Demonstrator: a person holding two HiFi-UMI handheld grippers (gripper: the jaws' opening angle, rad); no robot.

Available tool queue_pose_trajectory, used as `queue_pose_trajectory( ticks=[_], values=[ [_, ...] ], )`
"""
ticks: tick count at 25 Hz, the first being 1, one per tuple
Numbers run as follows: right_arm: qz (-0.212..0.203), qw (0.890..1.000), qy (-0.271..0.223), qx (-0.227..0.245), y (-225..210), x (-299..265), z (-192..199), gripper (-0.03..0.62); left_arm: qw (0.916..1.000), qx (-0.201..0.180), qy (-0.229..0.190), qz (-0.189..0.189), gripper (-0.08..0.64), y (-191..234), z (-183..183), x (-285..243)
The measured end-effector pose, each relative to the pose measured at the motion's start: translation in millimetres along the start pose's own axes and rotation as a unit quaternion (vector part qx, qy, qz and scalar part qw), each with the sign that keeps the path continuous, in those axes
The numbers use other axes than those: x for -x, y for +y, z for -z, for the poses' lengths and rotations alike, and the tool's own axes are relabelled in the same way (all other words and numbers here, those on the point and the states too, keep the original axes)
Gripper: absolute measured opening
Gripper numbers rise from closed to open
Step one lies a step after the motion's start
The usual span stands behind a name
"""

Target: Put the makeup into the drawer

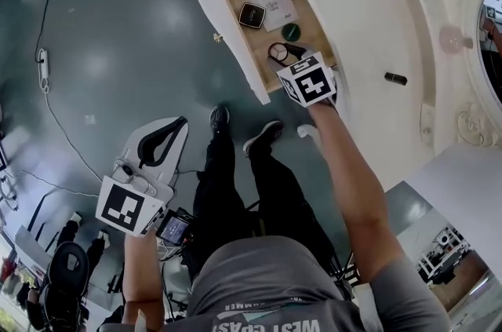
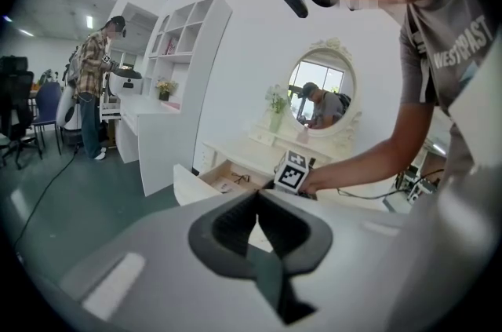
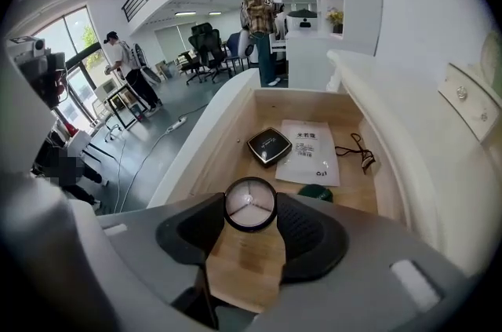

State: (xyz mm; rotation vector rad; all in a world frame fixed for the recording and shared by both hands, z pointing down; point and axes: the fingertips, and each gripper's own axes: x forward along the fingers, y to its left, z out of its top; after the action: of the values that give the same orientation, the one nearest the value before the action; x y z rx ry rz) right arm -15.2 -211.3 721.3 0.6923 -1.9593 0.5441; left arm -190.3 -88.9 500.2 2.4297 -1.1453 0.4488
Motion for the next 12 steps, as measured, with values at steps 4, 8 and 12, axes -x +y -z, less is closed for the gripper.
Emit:
queue_pose_trajectory(
  ticks=[4, 8, 12],
  values=[
    [-0.007, 1.000, 0.026, 0.012, -1, -19, 2, 0.215, 1.0000, 0.008, 0.003, -0.001, 0.003, 8, 3, -3],
    [-0.019, 0.998, 0.053, 0.022, -2, -36, 7, 0.216, 0.9999, 0.013, 0.006, -0.002, 0.003, 14, 7, -8],
    [-0.030, 0.996, 0.076, 0.032, 0, -47, 11, 0.216, 0.9998, 0.019, 0.007, -0.002, 0.003, 17, 11, -11]
  ],
)
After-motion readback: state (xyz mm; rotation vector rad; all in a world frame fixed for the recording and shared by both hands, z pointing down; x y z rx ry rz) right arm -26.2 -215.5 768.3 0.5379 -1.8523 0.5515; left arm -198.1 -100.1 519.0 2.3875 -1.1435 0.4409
